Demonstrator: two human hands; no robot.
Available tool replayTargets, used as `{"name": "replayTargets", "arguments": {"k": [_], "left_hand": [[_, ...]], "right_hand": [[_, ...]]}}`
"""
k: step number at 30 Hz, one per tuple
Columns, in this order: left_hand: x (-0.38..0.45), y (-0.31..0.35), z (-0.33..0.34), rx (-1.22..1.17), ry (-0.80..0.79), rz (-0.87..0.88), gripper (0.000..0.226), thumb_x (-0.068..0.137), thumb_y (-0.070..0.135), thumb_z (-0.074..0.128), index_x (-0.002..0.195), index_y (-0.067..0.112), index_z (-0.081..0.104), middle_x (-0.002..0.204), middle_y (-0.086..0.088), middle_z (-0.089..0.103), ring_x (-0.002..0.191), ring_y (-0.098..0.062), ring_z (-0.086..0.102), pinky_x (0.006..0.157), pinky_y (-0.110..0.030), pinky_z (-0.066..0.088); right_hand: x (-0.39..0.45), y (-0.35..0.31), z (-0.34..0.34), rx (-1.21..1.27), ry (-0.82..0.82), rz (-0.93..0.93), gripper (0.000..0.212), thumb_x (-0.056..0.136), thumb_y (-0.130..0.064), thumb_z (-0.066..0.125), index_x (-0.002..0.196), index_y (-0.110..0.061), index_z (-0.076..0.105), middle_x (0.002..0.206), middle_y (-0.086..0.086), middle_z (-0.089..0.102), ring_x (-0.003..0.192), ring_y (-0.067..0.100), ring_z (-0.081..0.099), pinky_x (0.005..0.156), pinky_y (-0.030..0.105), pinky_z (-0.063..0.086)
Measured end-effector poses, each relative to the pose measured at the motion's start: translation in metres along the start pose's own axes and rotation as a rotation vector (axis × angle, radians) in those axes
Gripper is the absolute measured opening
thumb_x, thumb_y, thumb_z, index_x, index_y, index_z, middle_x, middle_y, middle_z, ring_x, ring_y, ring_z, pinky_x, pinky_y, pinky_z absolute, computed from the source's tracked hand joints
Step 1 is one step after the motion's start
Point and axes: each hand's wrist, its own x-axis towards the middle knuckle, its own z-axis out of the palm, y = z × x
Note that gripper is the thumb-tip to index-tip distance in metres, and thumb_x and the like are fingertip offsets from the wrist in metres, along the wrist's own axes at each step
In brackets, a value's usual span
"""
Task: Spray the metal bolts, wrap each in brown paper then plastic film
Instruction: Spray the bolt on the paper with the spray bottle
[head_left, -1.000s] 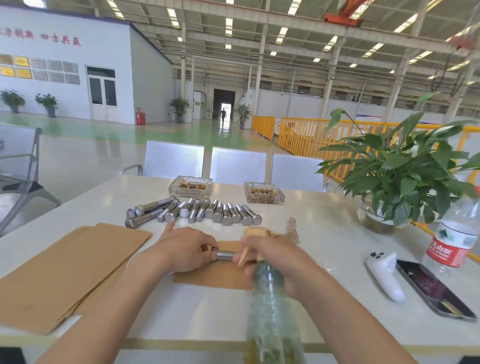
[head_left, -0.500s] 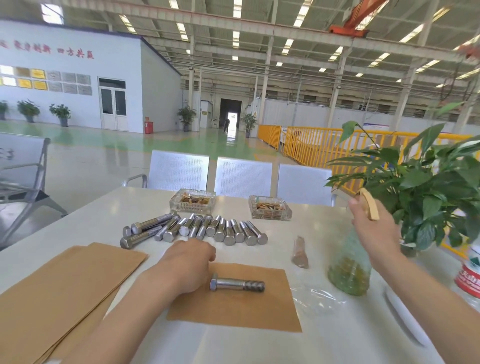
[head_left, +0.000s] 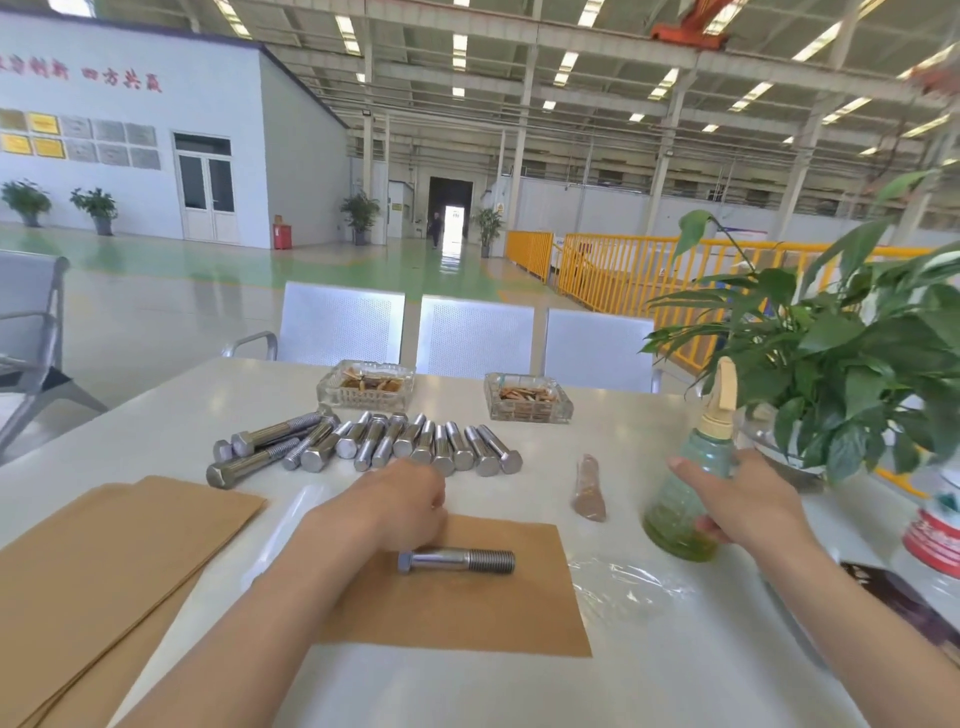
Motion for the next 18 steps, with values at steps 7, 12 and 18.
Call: {"name": "replayTargets", "arguments": {"k": [7,12,18], "left_hand": [[-0.008,-0.004,-0.003,-0.135,0.161,0.116,0.008,0.084,0.022,0.062,0.082,0.029,0.066,0.094,0.014,0.062,0.092,-0.012,0.062,0.082,-0.036,0.056],[-0.03,-0.007,-0.008,-0.083,0.261,0.22,0.005,0.081,0.026,0.064,0.08,0.03,0.068,0.083,0.018,0.063,0.08,0.0,0.059,0.072,-0.026,0.051],[-0.052,-0.006,0.001,0.017,0.341,0.296,0.008,0.091,0.035,0.06,0.098,0.037,0.063,0.094,0.016,0.055,0.09,-0.007,0.055,0.07,-0.028,0.042]], "right_hand": [[-0.088,-0.006,0.029,0.09,0.174,-0.31,0.024,0.094,-0.031,0.056,0.117,-0.036,0.058,0.099,-0.015,0.068,0.088,0.014,0.064,0.072,0.035,0.043],[-0.095,-0.037,0.058,-0.124,-0.174,-0.619,0.02,0.098,-0.025,0.056,0.112,-0.037,0.065,0.1,-0.016,0.067,0.109,0.01,0.054,0.105,0.031,0.04],[-0.083,-0.061,0.082,-0.328,-0.372,-0.756,0.016,0.097,-0.035,0.054,0.098,-0.045,0.066,0.094,-0.025,0.064,0.101,0.005,0.054,0.11,0.046,0.03]]}}
